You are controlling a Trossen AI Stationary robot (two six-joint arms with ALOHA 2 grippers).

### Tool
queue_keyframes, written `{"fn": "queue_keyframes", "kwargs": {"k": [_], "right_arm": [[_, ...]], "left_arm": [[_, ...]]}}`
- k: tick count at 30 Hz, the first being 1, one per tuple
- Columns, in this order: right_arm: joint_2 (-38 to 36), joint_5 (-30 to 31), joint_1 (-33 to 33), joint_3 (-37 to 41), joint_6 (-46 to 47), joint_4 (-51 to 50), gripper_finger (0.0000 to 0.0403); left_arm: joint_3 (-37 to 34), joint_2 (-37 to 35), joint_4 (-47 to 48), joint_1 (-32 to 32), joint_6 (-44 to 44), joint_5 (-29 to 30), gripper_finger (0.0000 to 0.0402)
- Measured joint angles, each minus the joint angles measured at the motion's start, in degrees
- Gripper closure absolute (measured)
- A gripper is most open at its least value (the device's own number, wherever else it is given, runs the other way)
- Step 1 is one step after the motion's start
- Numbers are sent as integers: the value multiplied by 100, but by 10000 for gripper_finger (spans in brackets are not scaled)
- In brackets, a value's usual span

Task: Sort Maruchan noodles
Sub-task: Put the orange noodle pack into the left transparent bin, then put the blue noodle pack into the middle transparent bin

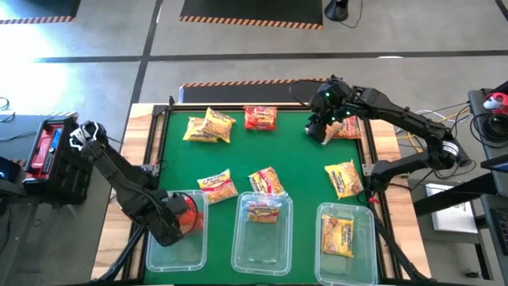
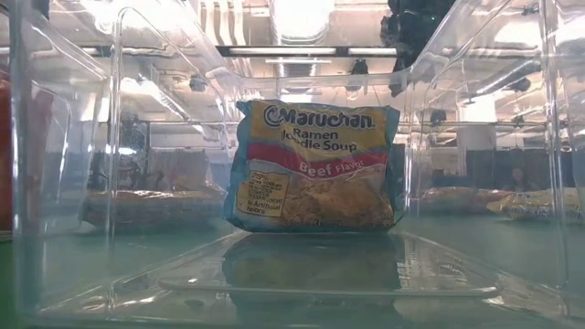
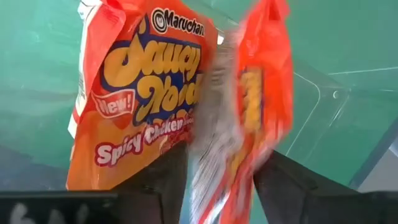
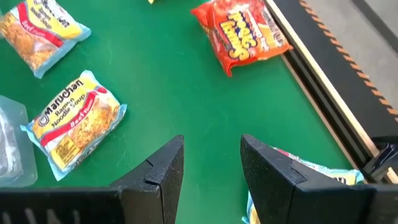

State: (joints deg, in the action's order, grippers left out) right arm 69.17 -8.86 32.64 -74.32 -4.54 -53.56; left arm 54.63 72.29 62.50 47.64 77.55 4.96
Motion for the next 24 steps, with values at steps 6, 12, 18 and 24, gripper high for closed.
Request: {"fn": "queue_keyframes", "kwargs": {"k": [6, 12, 18, 24], "right_arm": [[2, 0, 0, 0, 2, 288, 257], [2, -2, 0, 0, 2, 523, 257], [2, -4, 0, -4, 2, 807, 257], [2, -7, 0, -8, 2, 1128, 257]], "left_arm": [[243, -104, 327, -11, 321, 25, 213], [1244, -109, 942, -11, 397, 1307, 210], [1984, -113, 1423, -180, 525, 3753, 210], [1915, -101, 1401, -1220, 699, 4211, 210]]}}
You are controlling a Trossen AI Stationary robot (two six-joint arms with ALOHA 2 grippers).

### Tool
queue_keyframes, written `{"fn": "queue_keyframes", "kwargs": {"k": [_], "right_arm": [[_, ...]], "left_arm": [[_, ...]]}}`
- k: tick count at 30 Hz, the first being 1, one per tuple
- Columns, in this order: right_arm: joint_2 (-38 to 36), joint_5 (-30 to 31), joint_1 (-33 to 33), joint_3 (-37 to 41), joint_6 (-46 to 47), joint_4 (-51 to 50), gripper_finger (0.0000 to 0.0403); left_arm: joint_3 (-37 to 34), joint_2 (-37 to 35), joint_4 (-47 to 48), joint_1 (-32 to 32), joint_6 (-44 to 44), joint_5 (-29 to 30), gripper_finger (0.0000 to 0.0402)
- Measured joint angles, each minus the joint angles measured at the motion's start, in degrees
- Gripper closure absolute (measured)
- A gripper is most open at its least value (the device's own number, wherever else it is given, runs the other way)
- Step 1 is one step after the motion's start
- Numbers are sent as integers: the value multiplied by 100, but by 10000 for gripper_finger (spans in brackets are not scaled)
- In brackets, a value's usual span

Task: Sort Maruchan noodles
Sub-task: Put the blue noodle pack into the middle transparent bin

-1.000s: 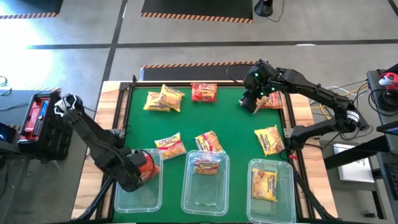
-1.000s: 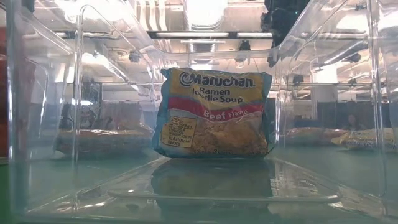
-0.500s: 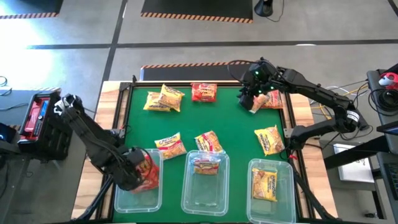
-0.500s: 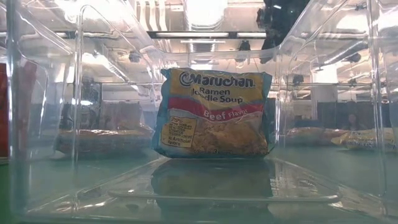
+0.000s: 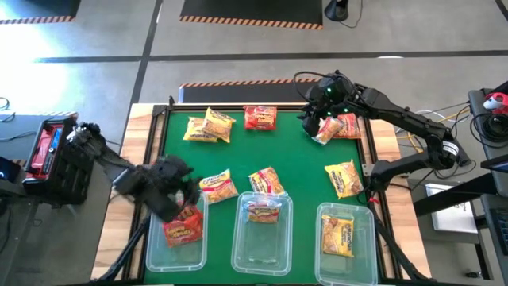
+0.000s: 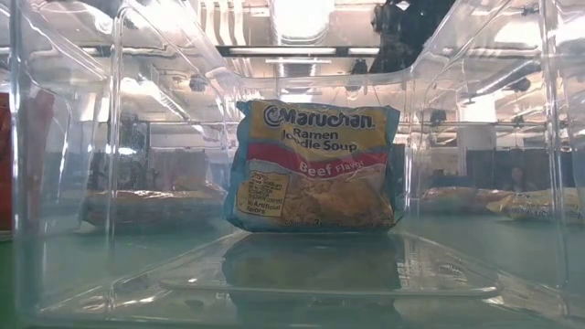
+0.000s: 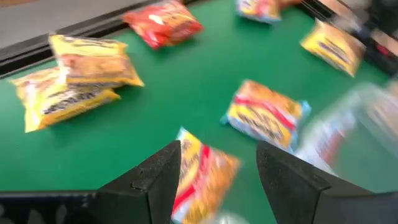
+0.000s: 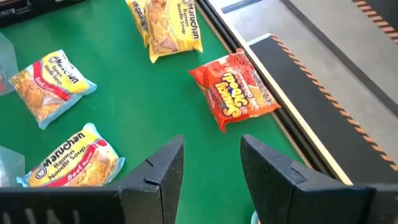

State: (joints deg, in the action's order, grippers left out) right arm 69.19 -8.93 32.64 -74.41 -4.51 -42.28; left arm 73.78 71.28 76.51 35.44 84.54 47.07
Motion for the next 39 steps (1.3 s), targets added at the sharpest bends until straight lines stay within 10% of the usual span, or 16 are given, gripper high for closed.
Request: {"fn": "queue_keyframes", "kwargs": {"k": [11, 20, 25, 33, 39], "right_arm": [[34, 64, 0, -3, 498, -627, 257], [37, 1830, 205, 82, 812, -2196, 257], [37, 854, 279, 535, 837, -1985, 259], [37, -2291, 226, 1496, 186, -612, 278], [37, -2652, 29, 2167, 485, 713, 291]], "left_arm": [[-36, 327, -2643, -2681, -3375, -1453, 210], [-37, 1415, -4478, -4049, -4940, -3533, 210], [-37, 2170, -4634, -4323, -5231, -4742, 210], [-39, 3127, -4636, -4421, -6180, -6349, 210], [-42, 3532, -4643, -4424, -6645, -6610, 219]]}}
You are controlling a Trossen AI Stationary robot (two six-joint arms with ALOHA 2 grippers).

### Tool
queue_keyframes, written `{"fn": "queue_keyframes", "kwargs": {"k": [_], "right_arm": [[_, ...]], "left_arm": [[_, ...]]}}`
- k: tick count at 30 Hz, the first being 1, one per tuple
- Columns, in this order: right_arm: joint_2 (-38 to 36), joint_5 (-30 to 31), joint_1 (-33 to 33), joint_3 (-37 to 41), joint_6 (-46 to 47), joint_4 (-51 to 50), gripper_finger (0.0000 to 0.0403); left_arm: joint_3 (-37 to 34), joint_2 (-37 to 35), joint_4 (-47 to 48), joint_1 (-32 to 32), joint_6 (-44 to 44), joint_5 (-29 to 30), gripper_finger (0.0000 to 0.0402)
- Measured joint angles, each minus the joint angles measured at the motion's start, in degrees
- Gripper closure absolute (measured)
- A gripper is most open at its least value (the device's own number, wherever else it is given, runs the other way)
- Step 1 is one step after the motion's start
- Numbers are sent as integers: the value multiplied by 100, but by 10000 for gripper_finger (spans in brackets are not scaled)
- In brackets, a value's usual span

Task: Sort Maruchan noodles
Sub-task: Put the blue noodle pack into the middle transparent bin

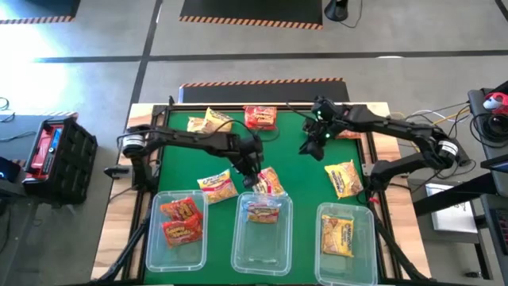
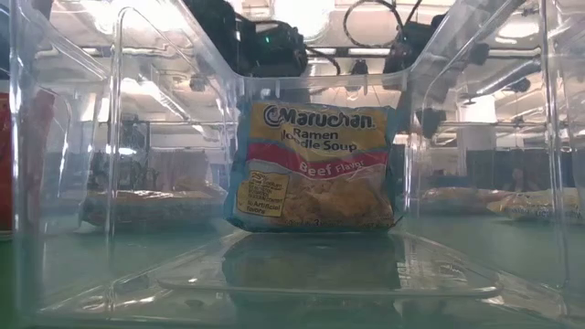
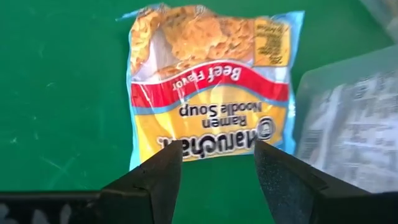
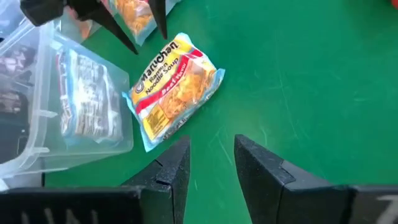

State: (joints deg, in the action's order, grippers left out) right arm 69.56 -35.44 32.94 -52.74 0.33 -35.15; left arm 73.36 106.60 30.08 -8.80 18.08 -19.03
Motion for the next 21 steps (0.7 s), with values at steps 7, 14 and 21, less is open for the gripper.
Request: {"fn": "queue_keyframes", "kwargs": {"k": [7, 14, 21], "right_arm": [[0, -8, -271, 293, 208, 298, 300], [0, -6, -470, 299, 283, 289, 307], [-2, 104, -519, 276, 261, 325, 307]], "left_arm": [[0, 277, -36, 7, -286, 10, 232], [15, 571, -173, 4, -267, 272, 233], [9, 654, -838, -95, -206, 1013, 233]]}}
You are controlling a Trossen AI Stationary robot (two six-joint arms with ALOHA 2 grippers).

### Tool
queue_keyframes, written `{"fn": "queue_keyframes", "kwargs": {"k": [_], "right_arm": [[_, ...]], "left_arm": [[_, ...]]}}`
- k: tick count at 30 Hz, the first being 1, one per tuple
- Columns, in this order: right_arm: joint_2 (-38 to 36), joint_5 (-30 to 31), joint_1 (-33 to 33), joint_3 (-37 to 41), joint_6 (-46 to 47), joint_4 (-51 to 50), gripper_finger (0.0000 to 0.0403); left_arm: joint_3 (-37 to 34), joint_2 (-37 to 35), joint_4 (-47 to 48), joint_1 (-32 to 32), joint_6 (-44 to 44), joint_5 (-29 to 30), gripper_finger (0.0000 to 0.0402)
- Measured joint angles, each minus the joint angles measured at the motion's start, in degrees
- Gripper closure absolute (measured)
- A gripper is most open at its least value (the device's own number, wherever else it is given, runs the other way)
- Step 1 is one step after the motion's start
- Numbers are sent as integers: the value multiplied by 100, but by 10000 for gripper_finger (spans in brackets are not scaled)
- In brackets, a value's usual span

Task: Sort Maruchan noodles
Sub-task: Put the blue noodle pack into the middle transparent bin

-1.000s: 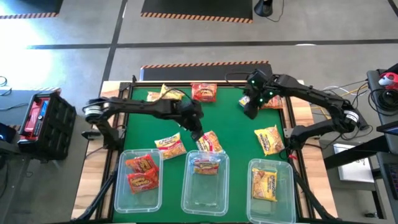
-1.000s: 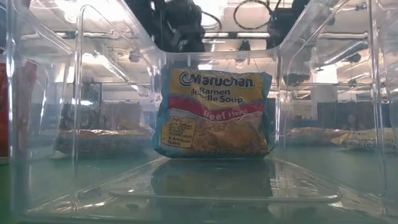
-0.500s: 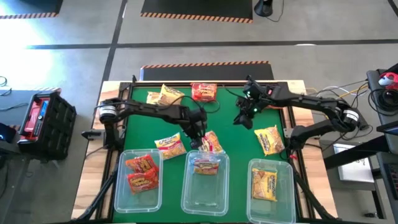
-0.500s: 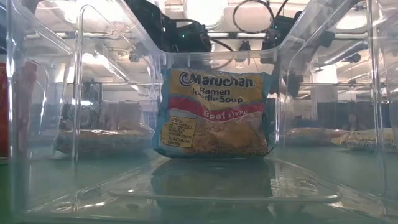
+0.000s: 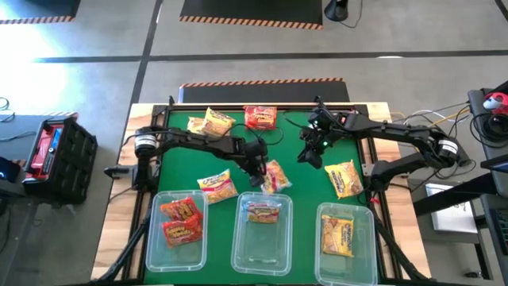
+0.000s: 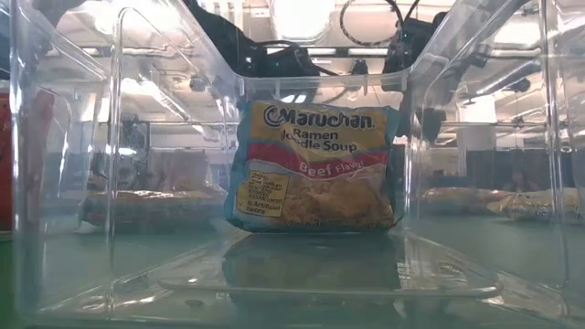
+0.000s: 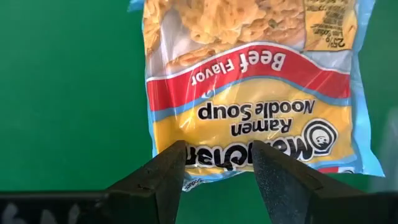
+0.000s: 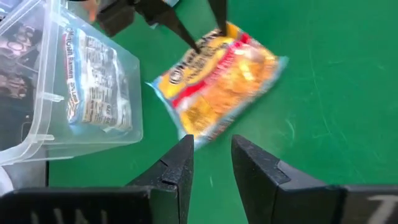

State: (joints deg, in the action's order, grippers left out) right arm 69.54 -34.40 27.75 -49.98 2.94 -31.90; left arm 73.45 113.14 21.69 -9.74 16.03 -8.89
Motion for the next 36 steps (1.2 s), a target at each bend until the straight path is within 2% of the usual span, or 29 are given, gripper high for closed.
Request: {"fn": "queue_keyframes", "kwargs": {"k": [3, 9, 11, 17, 22, 27, 36], "right_arm": [[0, 178, 0, 24, 0, 2, 309], [0, 1520, 0, 24, 190, 53, 310], [0, 1709, 4, 26, 374, 49, 312], [131, 1592, 0, 37, 1228, 103, 305], [407, 1562, 0, 40, 1658, 455, 296], [741, 832, -7, 50, 1763, 938, 306], [1437, 695, -26, 63, 2035, 1496, 323]], "left_arm": [[-9, 13, -327, -106, 109, 265, 233], [-11, 13, -557, -364, 240, 849, 233], [-11, 13, -584, -448, 339, 895, 233], [36, 11, -865, -565, 709, 918, 234], [453, -7, -668, -522, 751, 526, 233], [678, -16, -62, -401, 753, 168, 233], [436, -133, 278, -220, 1112, 176, 233]]}}
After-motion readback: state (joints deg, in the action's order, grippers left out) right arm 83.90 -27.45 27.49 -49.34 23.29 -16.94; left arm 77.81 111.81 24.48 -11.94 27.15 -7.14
